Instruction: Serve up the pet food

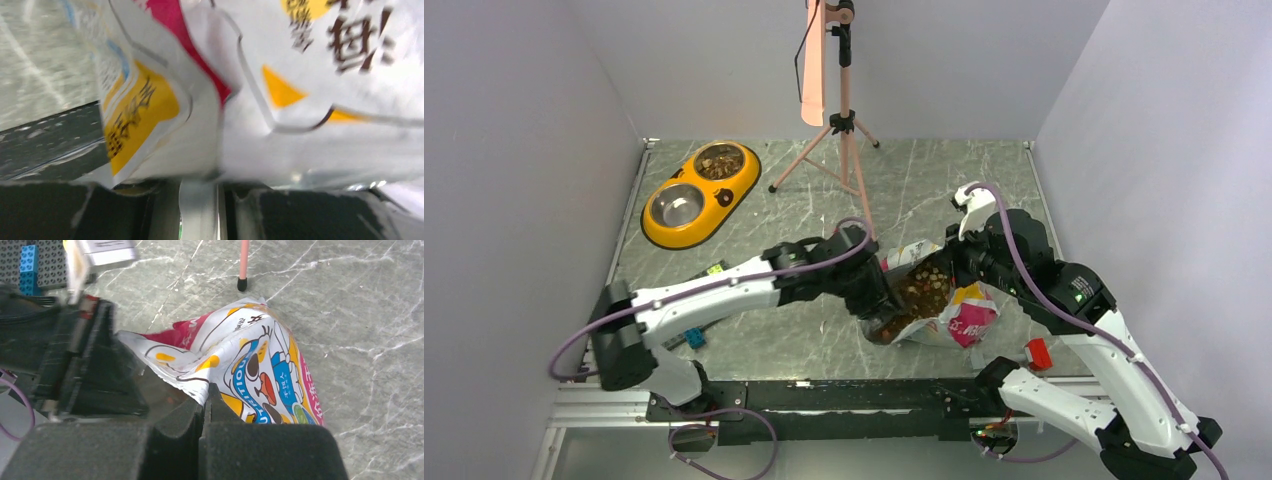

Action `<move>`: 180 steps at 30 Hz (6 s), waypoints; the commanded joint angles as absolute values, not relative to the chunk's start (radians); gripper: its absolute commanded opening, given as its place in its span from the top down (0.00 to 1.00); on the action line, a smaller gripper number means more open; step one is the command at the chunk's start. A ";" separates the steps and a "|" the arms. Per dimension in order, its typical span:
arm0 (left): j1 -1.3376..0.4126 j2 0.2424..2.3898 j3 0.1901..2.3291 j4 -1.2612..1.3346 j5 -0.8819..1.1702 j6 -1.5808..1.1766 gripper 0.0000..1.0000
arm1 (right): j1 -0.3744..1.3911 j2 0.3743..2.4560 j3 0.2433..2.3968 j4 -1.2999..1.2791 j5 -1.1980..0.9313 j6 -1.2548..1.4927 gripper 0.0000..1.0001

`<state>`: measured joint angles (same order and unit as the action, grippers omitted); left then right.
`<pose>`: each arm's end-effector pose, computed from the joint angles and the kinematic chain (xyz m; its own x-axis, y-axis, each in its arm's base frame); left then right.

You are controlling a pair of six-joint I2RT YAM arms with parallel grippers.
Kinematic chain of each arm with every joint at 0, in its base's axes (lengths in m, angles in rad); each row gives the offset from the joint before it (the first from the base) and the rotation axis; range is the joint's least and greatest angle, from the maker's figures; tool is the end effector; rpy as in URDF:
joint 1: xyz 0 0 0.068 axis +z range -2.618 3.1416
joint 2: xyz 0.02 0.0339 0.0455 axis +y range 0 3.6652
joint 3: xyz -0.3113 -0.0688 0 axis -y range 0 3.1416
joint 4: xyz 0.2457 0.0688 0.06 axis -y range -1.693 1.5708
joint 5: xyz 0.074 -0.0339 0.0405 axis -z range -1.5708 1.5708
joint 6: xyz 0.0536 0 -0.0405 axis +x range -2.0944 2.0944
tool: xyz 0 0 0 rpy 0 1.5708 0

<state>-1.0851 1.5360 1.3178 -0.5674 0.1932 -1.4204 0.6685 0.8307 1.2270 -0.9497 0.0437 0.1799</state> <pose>0.1550 -0.3157 0.3405 -0.9702 -0.2406 0.0283 -0.1869 0.6691 -0.7193 0.0973 0.0738 0.4265 -0.5114 -0.1761 -0.8411 -0.5067 0.8523 0.1296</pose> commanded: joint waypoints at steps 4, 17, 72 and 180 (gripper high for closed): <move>-1.110 1.283 1.075 -0.511 -0.046 -1.311 1.00 | 0.680 0.796 1.271 -0.756 -0.003 0.207 1.00; -1.115 1.545 1.225 -0.666 0.039 -1.711 1.00 | 0.681 0.850 1.315 -0.749 -0.037 0.232 1.00; -0.830 1.367 1.152 0.028 0.634 -1.327 1.00 | 0.682 0.857 1.238 -0.741 0.055 0.196 1.00; -0.438 0.813 0.793 0.131 0.891 -1.397 1.00 | 0.681 0.841 1.302 -0.953 0.487 0.391 1.00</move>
